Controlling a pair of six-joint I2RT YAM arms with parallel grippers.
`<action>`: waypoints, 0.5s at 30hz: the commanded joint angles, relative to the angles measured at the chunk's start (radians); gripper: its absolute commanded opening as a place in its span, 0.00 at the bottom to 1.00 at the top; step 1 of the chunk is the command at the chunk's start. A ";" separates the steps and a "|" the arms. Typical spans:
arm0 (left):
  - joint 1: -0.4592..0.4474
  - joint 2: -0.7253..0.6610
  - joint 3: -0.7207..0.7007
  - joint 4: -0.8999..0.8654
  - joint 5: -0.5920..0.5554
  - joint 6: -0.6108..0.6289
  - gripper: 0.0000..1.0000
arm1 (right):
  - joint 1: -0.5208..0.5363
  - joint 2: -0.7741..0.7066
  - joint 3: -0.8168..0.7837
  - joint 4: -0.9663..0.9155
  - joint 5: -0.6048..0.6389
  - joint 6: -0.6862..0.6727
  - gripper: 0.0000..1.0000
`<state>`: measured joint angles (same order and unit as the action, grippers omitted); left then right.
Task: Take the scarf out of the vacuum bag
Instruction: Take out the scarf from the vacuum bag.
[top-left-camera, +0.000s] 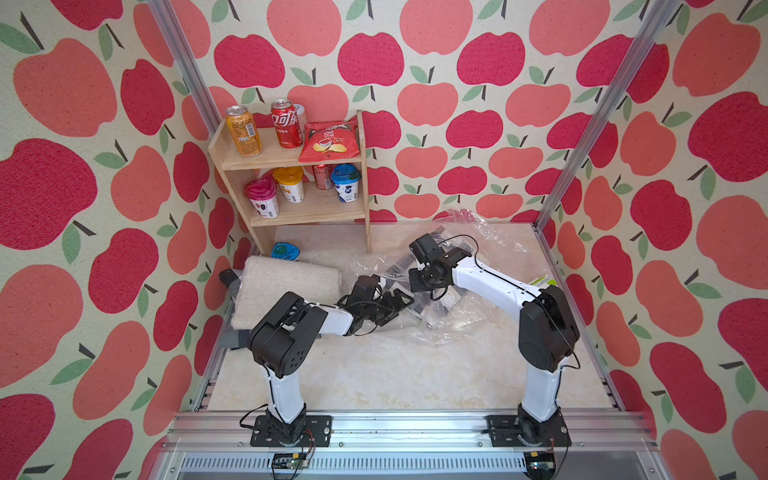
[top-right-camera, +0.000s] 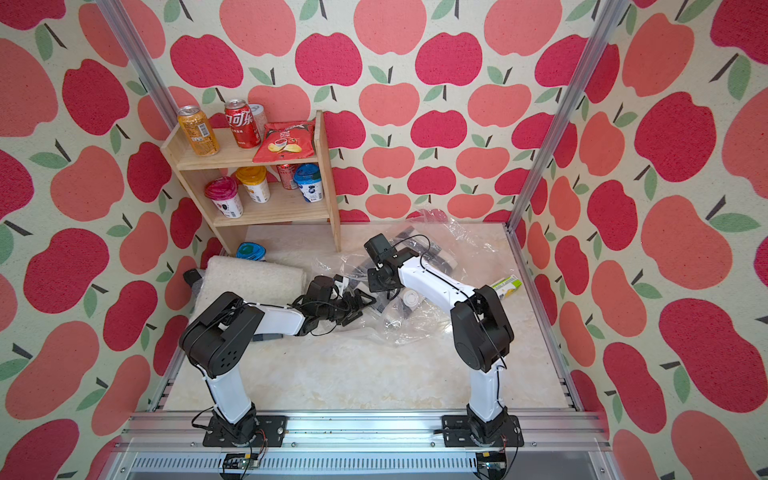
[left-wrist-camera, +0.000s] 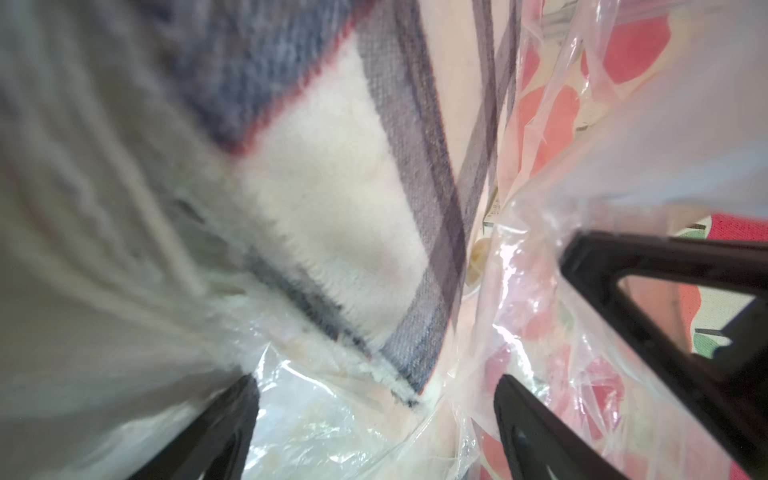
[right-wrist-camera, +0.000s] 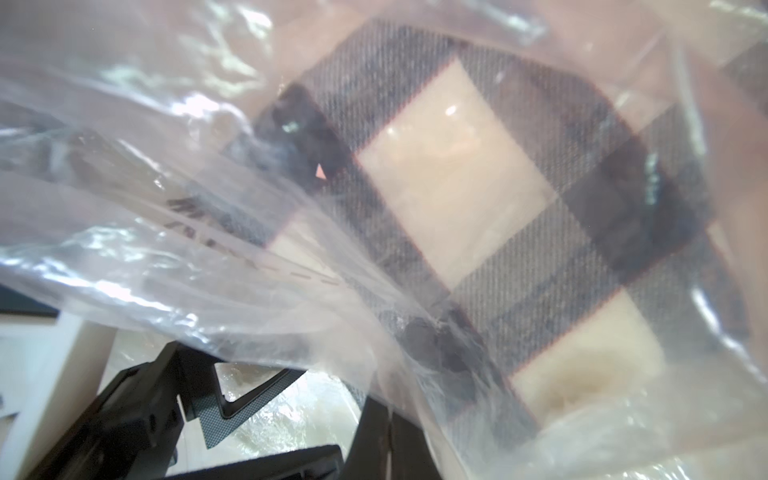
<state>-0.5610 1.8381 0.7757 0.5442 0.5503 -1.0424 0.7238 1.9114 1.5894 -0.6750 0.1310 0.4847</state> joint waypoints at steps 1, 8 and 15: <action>0.001 -0.008 -0.004 0.010 -0.028 -0.011 0.92 | -0.008 -0.027 0.044 -0.022 0.013 0.011 0.00; 0.011 0.028 0.056 -0.021 -0.027 -0.022 0.95 | 0.003 -0.062 0.026 -0.009 -0.016 -0.014 0.00; 0.013 0.034 0.089 -0.027 0.012 -0.054 0.94 | 0.038 -0.123 -0.016 0.039 -0.061 -0.080 0.00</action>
<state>-0.5522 1.8687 0.8356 0.5419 0.5438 -1.0805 0.7418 1.8446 1.5883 -0.6716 0.0990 0.4526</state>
